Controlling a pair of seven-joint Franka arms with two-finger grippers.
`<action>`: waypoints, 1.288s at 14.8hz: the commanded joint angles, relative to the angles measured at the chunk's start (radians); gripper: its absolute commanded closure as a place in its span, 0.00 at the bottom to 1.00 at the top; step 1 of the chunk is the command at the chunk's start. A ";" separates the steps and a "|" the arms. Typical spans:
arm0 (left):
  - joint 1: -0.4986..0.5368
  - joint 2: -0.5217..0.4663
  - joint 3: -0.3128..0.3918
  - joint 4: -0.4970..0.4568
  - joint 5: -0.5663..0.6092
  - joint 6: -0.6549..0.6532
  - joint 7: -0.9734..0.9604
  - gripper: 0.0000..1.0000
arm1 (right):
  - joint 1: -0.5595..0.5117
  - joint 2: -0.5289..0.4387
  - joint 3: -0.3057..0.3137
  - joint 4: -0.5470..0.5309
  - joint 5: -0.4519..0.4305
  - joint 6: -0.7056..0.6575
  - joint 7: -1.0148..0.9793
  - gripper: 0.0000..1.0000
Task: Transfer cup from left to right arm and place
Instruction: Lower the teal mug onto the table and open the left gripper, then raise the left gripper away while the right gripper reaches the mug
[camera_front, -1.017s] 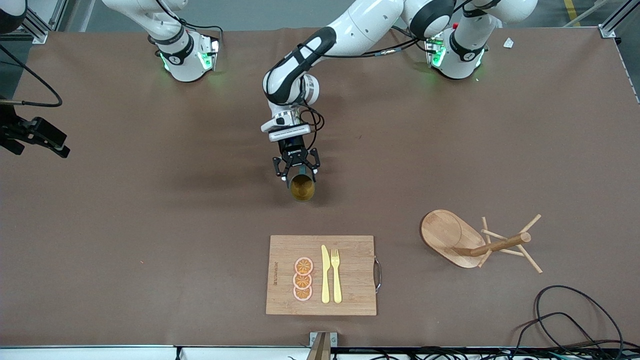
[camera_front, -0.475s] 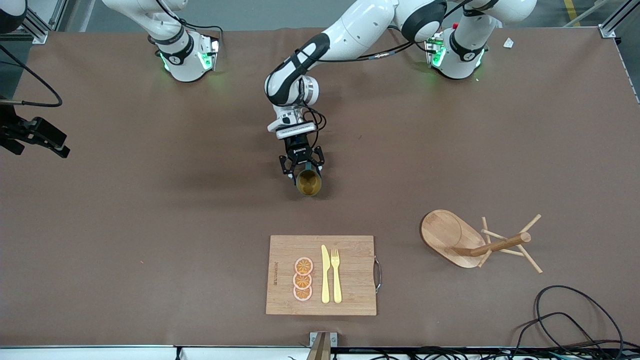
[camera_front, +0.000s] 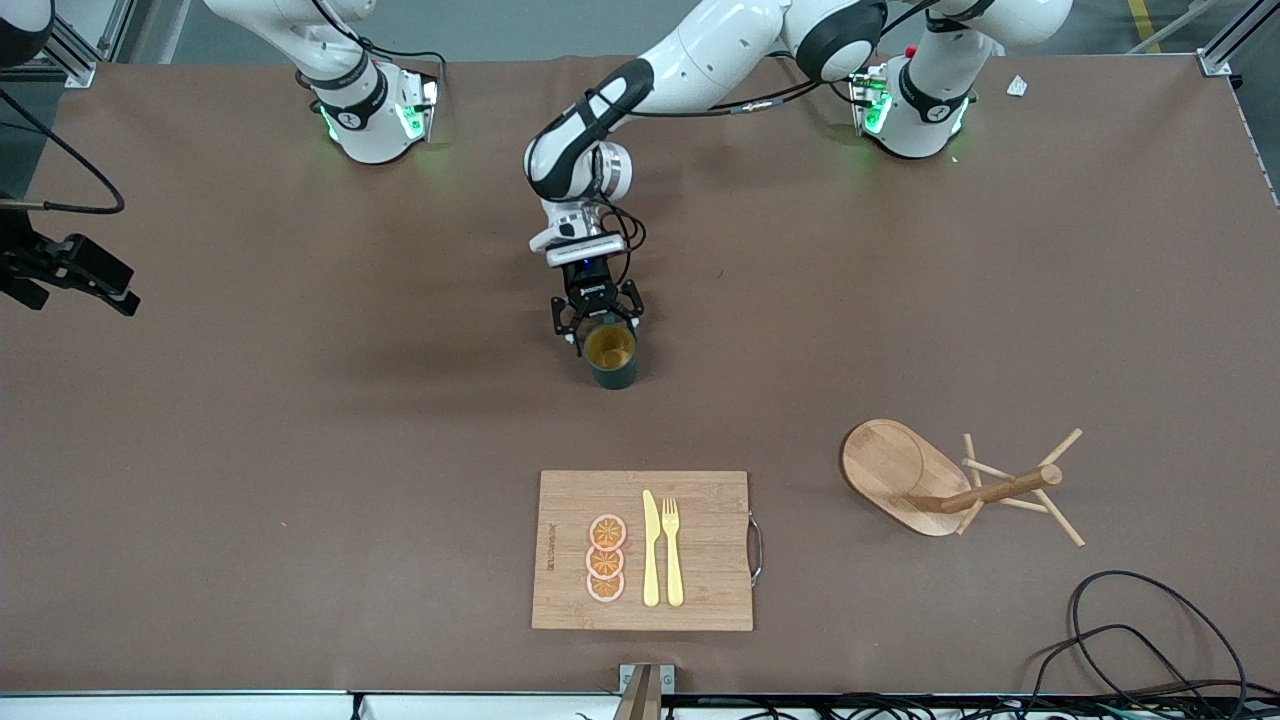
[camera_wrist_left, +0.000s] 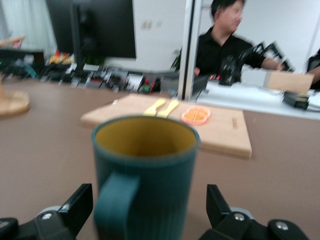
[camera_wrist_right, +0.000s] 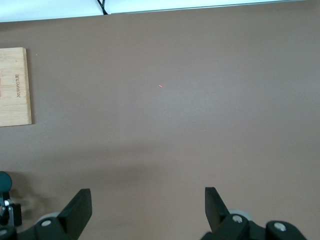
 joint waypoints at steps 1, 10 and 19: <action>-0.012 -0.103 -0.040 0.000 -0.158 -0.003 0.020 0.00 | -0.015 -0.010 0.011 -0.011 0.006 0.000 -0.012 0.00; 0.020 -0.479 -0.095 0.005 -0.666 -0.016 0.326 0.00 | 0.054 -0.014 0.017 -0.008 -0.002 -0.093 0.005 0.00; 0.358 -0.793 -0.095 0.005 -0.976 -0.016 0.739 0.00 | 0.272 0.087 0.017 -0.031 0.018 0.006 0.335 0.00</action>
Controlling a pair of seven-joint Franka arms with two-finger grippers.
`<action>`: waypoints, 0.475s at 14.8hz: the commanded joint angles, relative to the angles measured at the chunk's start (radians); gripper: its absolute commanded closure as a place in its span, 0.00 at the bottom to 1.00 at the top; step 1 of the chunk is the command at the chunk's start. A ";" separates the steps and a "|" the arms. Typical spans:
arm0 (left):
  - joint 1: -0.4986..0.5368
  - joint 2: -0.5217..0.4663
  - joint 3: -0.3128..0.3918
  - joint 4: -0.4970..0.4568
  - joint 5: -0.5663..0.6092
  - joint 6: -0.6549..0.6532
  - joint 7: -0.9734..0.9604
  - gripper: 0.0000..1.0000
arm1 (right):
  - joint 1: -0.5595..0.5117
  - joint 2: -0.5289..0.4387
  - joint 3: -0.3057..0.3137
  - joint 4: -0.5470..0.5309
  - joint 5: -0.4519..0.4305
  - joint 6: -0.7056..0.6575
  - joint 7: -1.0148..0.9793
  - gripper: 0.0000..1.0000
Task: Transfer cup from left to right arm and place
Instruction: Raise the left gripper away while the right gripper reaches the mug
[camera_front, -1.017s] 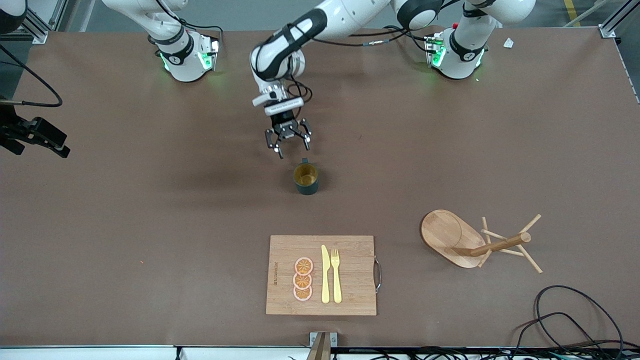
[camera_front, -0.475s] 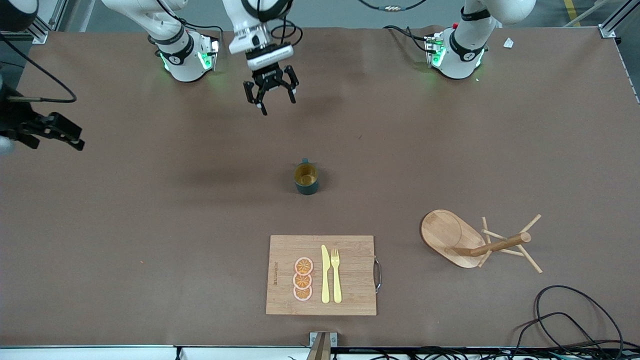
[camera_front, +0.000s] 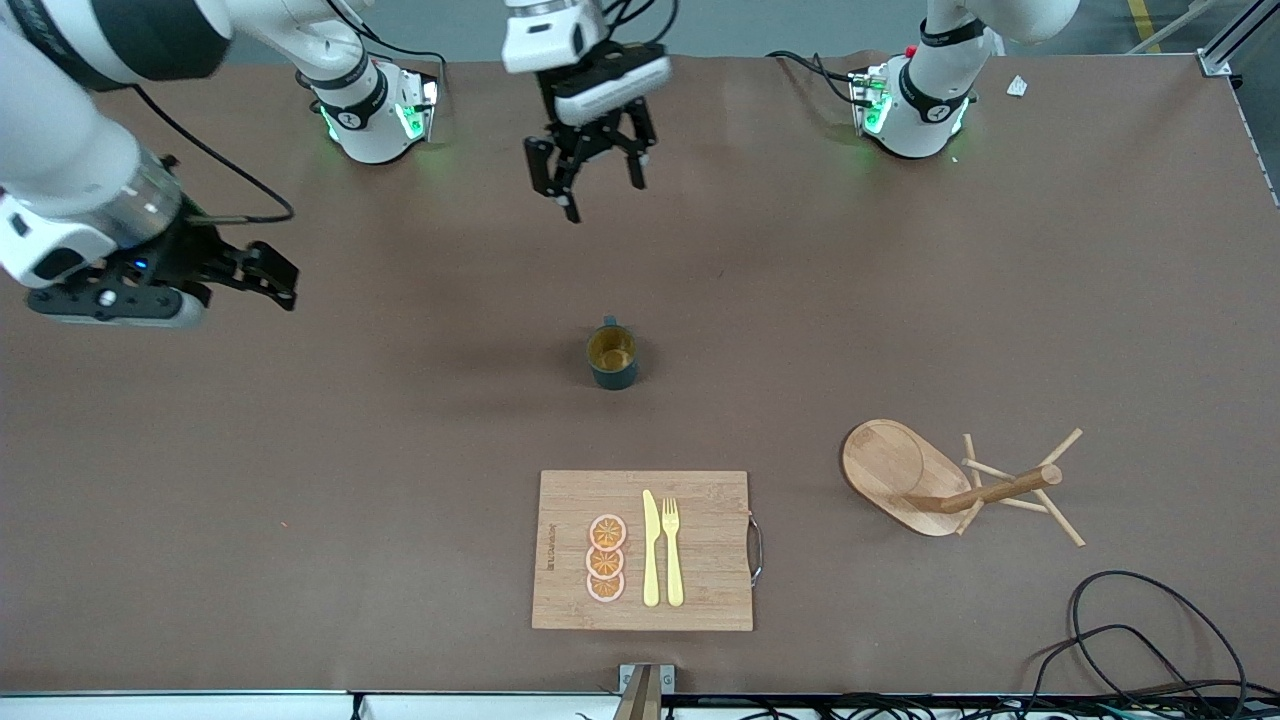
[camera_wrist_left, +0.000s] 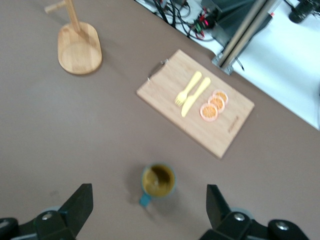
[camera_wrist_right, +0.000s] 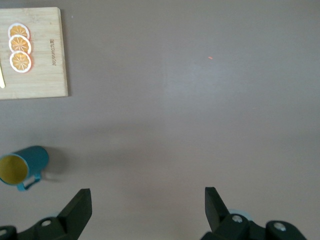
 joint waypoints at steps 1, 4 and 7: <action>0.122 -0.085 -0.008 -0.034 -0.063 0.002 0.150 0.00 | 0.054 0.034 -0.007 -0.023 0.039 0.055 0.138 0.00; 0.271 -0.116 -0.008 -0.034 -0.092 -0.010 0.349 0.00 | 0.129 0.075 -0.007 -0.078 0.079 0.149 0.291 0.00; 0.405 -0.125 -0.011 -0.032 -0.109 -0.010 0.587 0.00 | 0.259 0.169 -0.007 -0.064 0.082 0.233 0.509 0.00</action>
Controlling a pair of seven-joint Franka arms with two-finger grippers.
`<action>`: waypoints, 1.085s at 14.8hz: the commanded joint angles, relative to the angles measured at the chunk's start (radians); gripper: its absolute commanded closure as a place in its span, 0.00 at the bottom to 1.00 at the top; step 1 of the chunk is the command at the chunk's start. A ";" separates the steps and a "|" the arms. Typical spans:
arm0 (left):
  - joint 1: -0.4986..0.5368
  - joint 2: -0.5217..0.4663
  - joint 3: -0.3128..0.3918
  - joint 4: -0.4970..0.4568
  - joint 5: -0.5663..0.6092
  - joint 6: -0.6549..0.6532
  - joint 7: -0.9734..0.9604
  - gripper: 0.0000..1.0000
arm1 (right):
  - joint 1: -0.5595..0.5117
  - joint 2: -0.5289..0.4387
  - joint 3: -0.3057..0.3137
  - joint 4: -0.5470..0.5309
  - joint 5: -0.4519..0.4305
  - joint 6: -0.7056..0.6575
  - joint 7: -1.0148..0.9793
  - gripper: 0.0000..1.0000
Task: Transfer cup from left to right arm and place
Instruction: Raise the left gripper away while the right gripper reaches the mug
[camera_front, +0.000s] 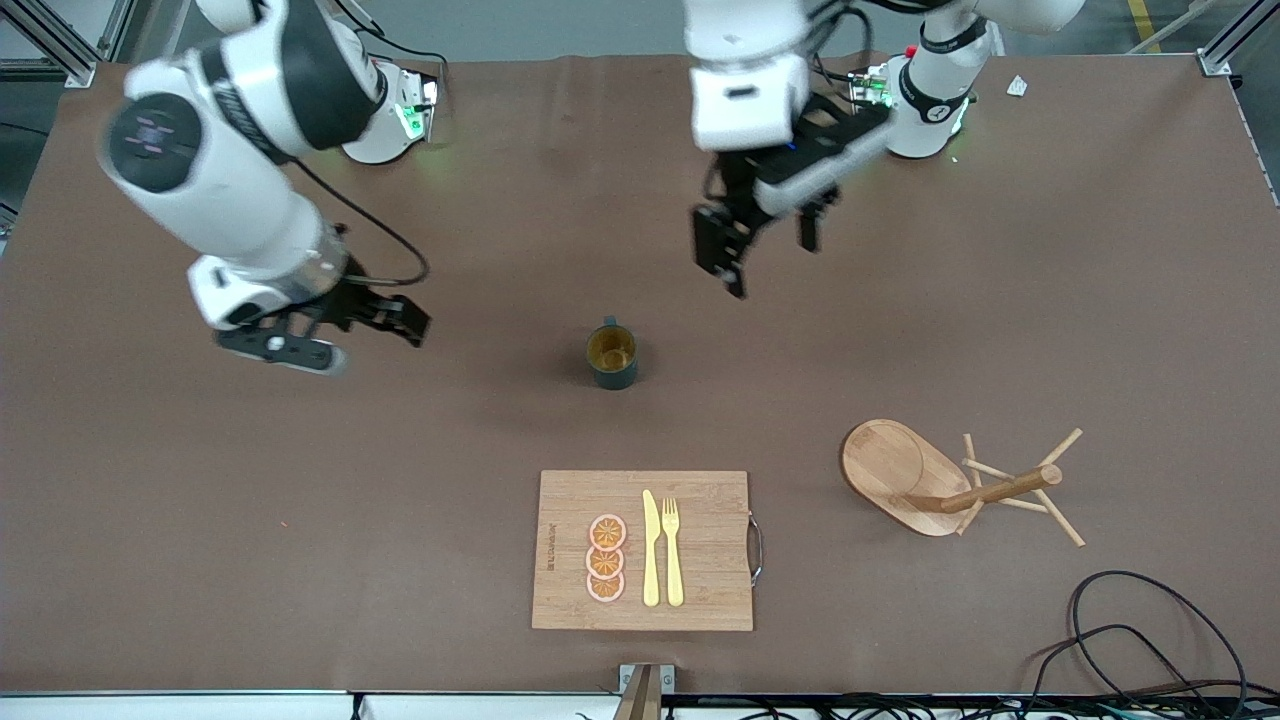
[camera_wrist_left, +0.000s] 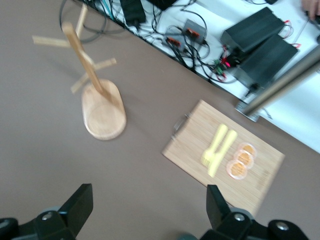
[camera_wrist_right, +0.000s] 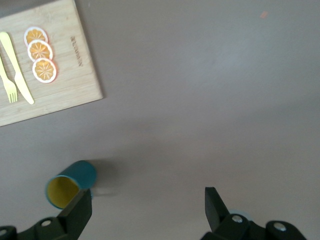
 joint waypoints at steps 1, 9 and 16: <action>0.107 -0.024 -0.012 -0.023 -0.033 -0.005 0.192 0.00 | 0.129 0.095 -0.010 0.024 0.008 0.078 0.192 0.00; 0.373 -0.027 -0.012 -0.023 -0.255 0.002 0.515 0.00 | 0.314 0.479 -0.011 0.328 -0.004 0.142 0.527 0.00; 0.555 -0.099 -0.015 -0.030 -0.347 -0.055 0.884 0.00 | 0.363 0.549 -0.014 0.319 -0.012 0.225 0.540 0.00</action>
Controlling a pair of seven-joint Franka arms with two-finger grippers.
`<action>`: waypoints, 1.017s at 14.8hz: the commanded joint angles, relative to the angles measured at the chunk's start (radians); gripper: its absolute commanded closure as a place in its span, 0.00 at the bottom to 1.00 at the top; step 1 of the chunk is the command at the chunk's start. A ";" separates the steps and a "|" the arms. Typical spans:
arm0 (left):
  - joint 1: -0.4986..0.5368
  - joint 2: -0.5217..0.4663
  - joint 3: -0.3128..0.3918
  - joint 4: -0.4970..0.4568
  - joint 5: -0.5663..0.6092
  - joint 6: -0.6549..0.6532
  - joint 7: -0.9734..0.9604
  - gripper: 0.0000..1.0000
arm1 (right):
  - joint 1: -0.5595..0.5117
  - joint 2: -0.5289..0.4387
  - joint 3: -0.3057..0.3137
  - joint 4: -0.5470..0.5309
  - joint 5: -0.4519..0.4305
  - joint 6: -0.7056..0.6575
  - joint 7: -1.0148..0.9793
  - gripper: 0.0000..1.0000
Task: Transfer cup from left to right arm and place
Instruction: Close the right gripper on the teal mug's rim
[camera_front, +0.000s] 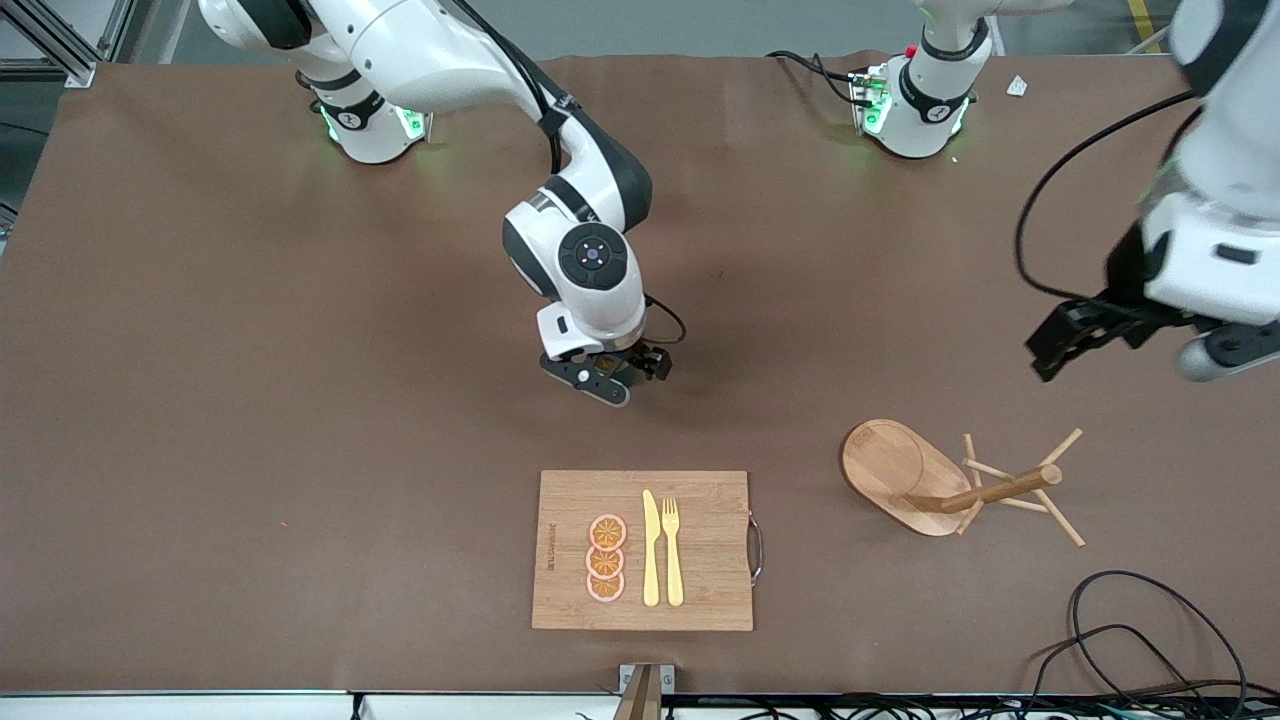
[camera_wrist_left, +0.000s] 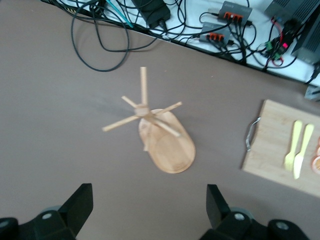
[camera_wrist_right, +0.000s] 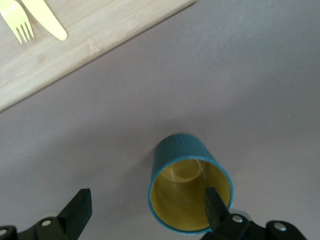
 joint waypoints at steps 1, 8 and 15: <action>0.020 -0.043 -0.006 -0.030 -0.031 -0.033 0.065 0.00 | 0.020 0.028 -0.012 0.007 -0.017 0.027 0.022 0.01; 0.019 -0.152 0.109 -0.109 -0.148 -0.188 0.384 0.00 | 0.022 0.028 -0.012 -0.058 -0.038 0.090 -0.007 0.69; -0.024 -0.304 0.158 -0.327 -0.165 -0.188 0.401 0.00 | -0.017 -0.002 -0.018 -0.038 -0.055 0.019 -0.157 0.99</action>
